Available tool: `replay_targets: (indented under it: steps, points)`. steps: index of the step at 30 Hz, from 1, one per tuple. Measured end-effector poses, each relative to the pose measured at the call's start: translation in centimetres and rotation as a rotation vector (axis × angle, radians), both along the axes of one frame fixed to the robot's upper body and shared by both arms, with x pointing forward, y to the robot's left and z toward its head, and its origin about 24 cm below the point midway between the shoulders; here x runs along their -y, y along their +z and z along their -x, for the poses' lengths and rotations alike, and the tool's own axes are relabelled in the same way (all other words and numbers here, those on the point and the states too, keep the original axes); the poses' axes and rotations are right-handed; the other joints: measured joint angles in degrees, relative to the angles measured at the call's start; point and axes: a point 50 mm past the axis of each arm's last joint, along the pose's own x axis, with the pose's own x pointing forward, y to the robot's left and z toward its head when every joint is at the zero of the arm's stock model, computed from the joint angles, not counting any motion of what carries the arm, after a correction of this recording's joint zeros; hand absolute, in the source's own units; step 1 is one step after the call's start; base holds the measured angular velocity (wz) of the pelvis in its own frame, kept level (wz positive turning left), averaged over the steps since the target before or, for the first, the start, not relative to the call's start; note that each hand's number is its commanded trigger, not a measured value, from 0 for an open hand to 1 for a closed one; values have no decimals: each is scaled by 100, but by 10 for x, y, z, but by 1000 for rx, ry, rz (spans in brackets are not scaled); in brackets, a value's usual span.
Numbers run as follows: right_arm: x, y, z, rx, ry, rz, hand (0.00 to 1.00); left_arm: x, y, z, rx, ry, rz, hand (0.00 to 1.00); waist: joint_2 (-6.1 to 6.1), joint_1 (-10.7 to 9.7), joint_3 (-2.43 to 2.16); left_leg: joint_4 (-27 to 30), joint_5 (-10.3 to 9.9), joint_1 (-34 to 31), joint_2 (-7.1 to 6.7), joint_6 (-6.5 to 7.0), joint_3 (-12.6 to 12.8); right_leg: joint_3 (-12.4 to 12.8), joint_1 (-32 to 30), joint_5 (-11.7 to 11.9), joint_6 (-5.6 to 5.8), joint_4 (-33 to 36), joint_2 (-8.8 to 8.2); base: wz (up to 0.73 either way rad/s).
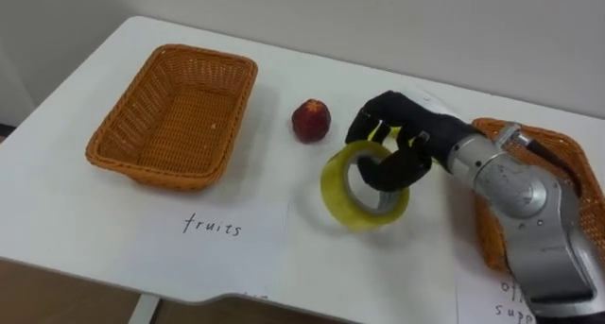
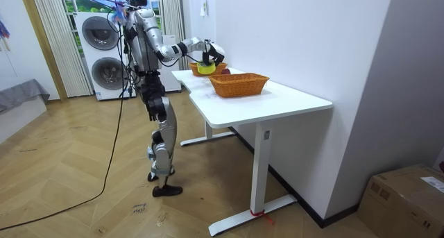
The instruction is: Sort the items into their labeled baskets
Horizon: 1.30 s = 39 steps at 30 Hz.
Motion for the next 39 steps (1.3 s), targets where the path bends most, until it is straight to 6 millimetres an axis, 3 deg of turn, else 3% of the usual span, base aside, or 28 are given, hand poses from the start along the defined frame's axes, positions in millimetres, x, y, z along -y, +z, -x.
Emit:
replay_targets:
  steps: [12,25,30,39]
  points:
    - [38,9,2,108,-186,19,100,0,0,5,-5,25,0,0,1,-227,6,-5,-1,-1,-1,1,-1,-30,-15,-1,3,0,-7,0]
    - [59,8,6,196,-334,-9,100,0,0,6,-4,32,3,0,33,-457,23,-13,-2,13,-1,2,27,3,-11,-1,3,11,-6,-1]
    - [74,-6,5,172,-426,-41,100,2,0,10,-13,40,8,0,27,-474,2,-9,-2,32,-1,2,62,1,-8,-1,3,14,-7,-1]
    - [100,-4,10,248,-589,-123,100,3,-1,19,-30,89,14,0,52,-611,-16,8,-1,45,5,0,75,-9,0,-1,3,14,-5,0]
